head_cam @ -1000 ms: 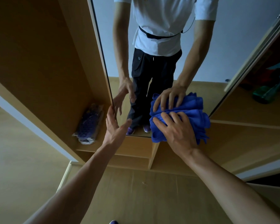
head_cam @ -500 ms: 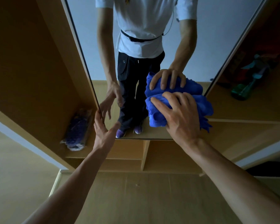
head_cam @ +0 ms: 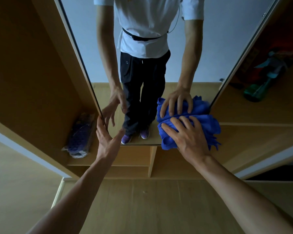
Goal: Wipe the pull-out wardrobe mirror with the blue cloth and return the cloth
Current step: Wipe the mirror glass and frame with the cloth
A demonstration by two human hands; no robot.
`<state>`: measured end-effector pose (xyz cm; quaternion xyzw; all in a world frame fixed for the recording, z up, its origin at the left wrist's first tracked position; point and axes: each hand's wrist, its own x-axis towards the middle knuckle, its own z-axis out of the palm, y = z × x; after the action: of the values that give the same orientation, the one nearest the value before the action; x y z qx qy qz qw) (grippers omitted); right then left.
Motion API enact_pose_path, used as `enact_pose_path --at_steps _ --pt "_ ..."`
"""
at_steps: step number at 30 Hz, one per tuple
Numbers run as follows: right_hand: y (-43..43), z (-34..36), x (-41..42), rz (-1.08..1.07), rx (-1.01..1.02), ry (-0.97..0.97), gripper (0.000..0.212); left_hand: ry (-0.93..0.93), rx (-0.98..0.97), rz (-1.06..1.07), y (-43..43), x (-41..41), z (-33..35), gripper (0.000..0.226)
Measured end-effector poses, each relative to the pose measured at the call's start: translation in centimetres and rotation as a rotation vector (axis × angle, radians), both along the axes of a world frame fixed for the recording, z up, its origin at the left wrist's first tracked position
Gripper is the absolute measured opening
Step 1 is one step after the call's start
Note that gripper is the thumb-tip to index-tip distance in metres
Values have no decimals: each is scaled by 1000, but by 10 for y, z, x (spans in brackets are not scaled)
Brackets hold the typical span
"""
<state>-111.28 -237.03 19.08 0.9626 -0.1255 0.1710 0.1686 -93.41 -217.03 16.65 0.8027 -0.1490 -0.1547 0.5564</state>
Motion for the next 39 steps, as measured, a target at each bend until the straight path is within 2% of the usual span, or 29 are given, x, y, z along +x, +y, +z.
enact_pose_path --at_steps 6,15,24,29,32,36,39 --pt "-1 15 -4 2 34 -39 49 31 -25 -21 4 0 10 114" --pt "-35 63 -25 5 -39 -312 56 46 -14 -8 -1 -8 13 106" --pt "-40 16 -33 -21 -31 -158 58 29 -11 6 0 -6 9 106" --pt "-42 -9 -37 -18 80 -114 66 29 4 -3 1 -5 7 106" --pt "-37 -8 -36 -5 244 -225 65 38 15 -10 3 -5 7 106" --pt "-29 11 -36 -84 504 -496 62 8 -26 -31 3 -6 14 106" --pt "-24 29 -31 -96 501 -646 58 -29 -53 -28 2 -2 22 105"
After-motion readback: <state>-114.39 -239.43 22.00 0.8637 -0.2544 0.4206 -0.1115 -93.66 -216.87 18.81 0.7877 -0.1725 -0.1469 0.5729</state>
